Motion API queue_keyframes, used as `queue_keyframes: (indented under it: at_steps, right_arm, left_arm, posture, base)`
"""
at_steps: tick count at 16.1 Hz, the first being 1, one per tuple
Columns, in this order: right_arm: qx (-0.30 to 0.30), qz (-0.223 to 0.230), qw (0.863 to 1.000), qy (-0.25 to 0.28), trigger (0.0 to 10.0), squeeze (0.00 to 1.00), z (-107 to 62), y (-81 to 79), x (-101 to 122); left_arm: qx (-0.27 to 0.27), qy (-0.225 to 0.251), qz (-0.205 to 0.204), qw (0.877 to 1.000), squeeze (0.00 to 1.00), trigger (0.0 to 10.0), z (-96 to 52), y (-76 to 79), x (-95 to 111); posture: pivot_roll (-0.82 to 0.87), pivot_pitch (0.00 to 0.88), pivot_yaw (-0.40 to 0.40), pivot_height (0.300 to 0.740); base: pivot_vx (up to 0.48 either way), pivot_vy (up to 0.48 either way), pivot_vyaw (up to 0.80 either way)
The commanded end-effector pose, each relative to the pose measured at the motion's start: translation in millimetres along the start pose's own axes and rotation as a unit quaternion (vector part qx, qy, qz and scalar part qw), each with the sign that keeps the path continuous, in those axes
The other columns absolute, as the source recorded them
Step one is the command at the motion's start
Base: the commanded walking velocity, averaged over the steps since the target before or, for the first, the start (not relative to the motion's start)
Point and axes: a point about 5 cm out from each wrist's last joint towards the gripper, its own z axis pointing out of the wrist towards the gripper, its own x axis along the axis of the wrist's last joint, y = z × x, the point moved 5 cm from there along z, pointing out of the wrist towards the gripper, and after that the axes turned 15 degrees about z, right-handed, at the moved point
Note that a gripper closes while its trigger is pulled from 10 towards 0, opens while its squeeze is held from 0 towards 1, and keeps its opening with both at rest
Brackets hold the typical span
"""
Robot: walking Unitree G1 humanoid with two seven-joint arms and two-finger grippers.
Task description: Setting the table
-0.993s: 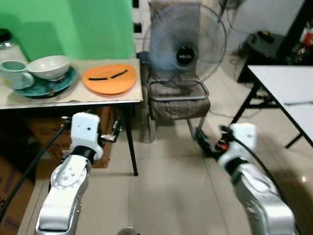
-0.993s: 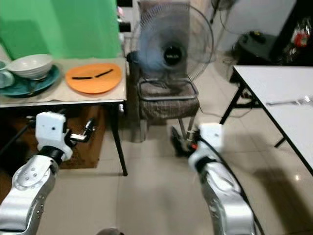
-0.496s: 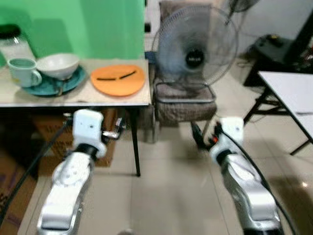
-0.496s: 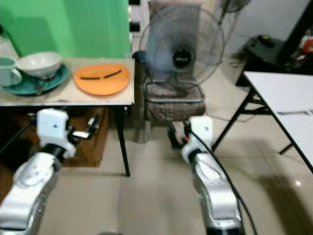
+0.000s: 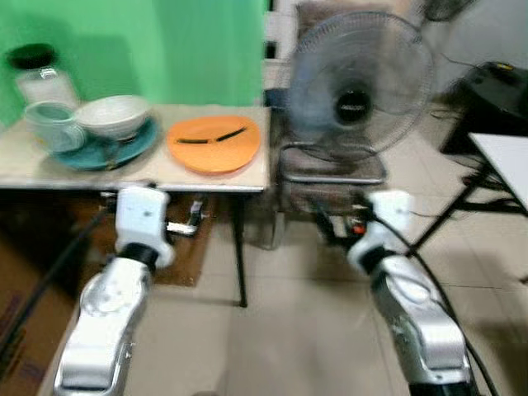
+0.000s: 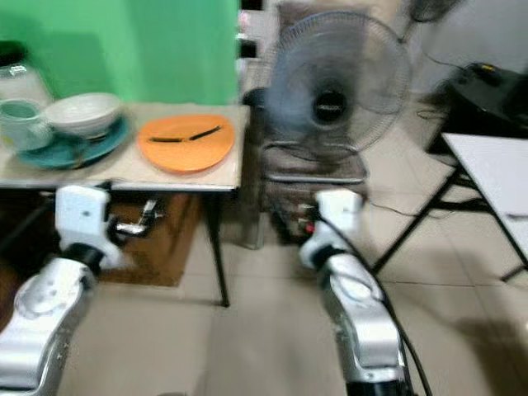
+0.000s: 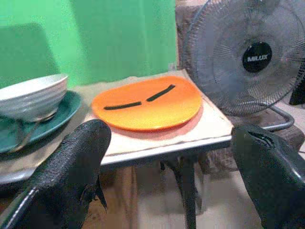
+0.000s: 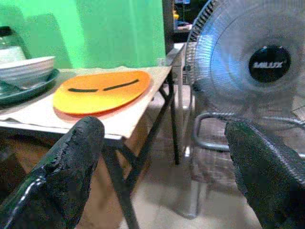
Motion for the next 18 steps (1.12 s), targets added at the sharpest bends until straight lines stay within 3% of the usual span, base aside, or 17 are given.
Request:
queue_keyframes:
  at_steps: [1, 3, 11, 14, 18]
  right_arm:
    - [-0.012, -0.011, 1.0, -0.001, 10.0, 1.0, -3.9, 8.8, 0]
    - [-0.005, -0.03, 0.999, 0.032, 10.0, 1.0, -3.0, 7.0, 4]
    - [-0.023, -0.029, 0.999, 0.006, 10.0, 1.0, -6.3, 12.9, -5]
    - [-0.008, -0.03, 1.0, -0.004, 10.0, 1.0, -5.2, 8.0, -6]
    - [-0.035, -0.025, 0.999, 0.012, 10.0, 1.0, -3.6, 12.5, -3]
  left_arm:
    - [-0.012, 0.01, 0.0, 1.0, 0.56, 10.0, 1.0, 8.0, 6]
    - [-0.012, 0.01, 0.002, 1.0, 0.56, 10.0, 1.8, 7.6, 7]
    - [-0.026, 0.016, 0.017, 0.999, 0.53, 10.0, 7.8, 9.1, 10]
    - [-0.029, 0.017, 0.018, 0.999, 0.54, 10.0, 7.8, 9.8, 10]
    - [-0.034, 0.017, 0.022, 0.999, 0.53, 10.0, 8.5, 9.9, 10]
  posture:
    - [0.1, 0.0, -0.035, 0.74]
    - [0.1, 0.0, -0.034, 0.74]
    - [0.09, 0.0, -0.009, 0.74]
    - [0.09, 0.0, -0.01, 0.74]
    - [0.09, 0.0, -0.007, 0.74]
  base:
    - [0.266, 0.0, 0.8]
    - [0.266, 0.0, 0.8]
    - [0.244, 0.0, 0.0]
    - [0.242, 0.0, 0.0]
    - [0.242, 0.0, 0.6]
